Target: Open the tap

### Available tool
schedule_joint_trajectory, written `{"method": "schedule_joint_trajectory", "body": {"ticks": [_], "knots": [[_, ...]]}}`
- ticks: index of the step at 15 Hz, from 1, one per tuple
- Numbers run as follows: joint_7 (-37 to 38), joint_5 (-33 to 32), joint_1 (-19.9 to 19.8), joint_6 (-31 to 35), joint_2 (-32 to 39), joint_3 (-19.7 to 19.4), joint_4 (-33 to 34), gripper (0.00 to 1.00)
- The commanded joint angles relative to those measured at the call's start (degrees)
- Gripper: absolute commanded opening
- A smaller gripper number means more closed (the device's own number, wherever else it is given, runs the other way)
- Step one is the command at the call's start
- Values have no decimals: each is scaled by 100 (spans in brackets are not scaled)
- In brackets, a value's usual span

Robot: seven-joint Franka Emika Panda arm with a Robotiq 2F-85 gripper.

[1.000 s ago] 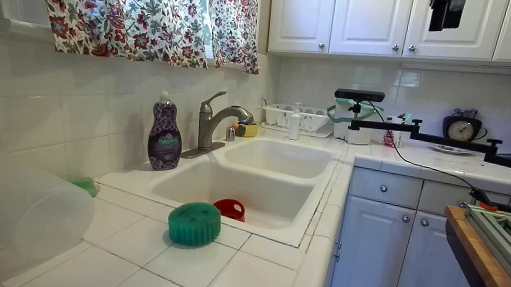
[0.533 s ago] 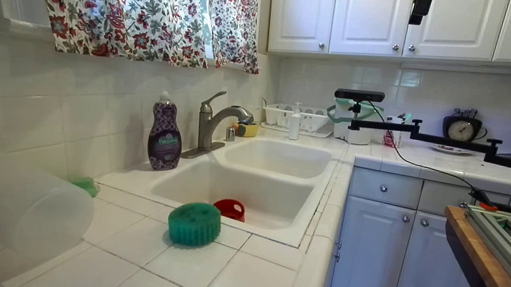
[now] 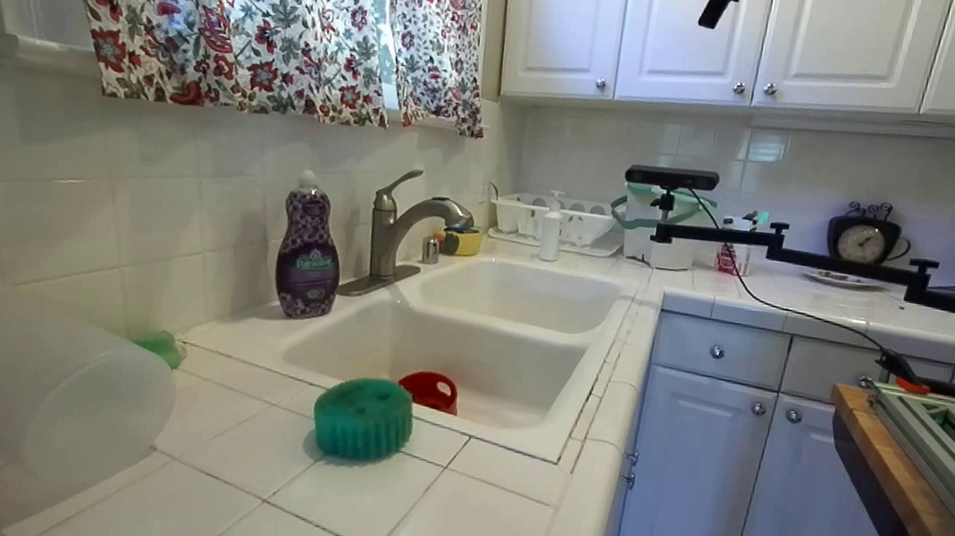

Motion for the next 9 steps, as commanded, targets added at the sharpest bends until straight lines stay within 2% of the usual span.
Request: {"method": "schedule_joint_trajectory", "body": {"ticks": [1,4,7,9], "knots": [[-85,189,-165,39,169,39,142,100],[-83,298,-176,46,477,-13,385,100],[-83,302,-175,42,484,-9,399,100],[197,336,-260,288,503,45,388,100]]}}
